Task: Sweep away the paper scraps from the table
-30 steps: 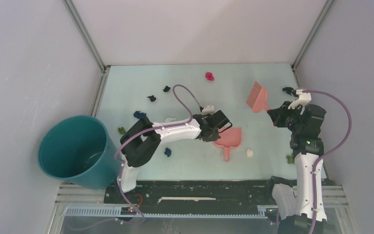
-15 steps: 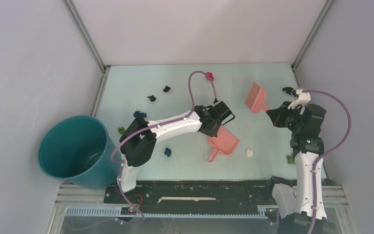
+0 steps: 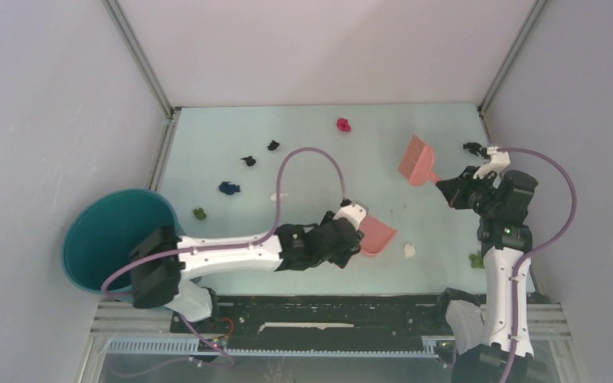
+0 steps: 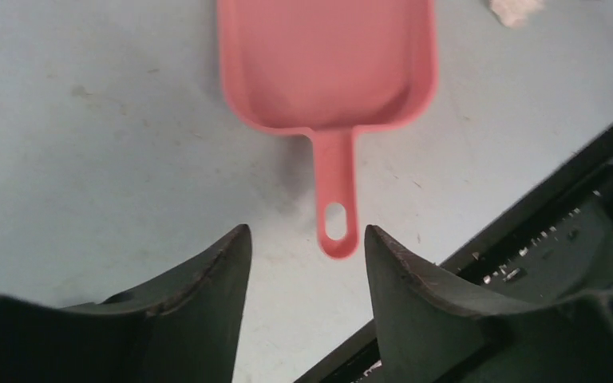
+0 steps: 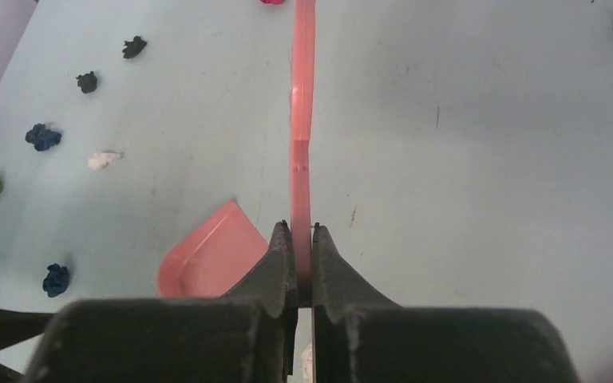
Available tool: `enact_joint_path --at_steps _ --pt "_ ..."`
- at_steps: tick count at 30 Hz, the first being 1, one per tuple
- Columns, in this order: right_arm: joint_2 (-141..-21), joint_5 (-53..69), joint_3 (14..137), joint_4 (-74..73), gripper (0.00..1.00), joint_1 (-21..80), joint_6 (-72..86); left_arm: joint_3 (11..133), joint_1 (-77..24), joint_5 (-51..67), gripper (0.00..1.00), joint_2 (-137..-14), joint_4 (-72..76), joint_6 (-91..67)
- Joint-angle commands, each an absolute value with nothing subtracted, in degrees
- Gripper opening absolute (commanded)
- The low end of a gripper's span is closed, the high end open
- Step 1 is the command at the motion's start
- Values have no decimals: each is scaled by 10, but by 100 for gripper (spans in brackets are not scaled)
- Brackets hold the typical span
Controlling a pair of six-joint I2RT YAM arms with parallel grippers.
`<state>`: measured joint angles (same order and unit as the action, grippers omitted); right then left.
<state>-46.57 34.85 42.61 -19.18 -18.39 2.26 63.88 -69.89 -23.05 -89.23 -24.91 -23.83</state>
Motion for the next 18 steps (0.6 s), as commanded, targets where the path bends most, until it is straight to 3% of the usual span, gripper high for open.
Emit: enact_joint_path --at_steps 1,18 --pt "-465 368 434 -183 0 -182 19 530 -697 -218 60 -859 -68 -233" --pt "-480 379 434 -185 0 -178 14 515 -701 -160 62 -912 -3 -231"
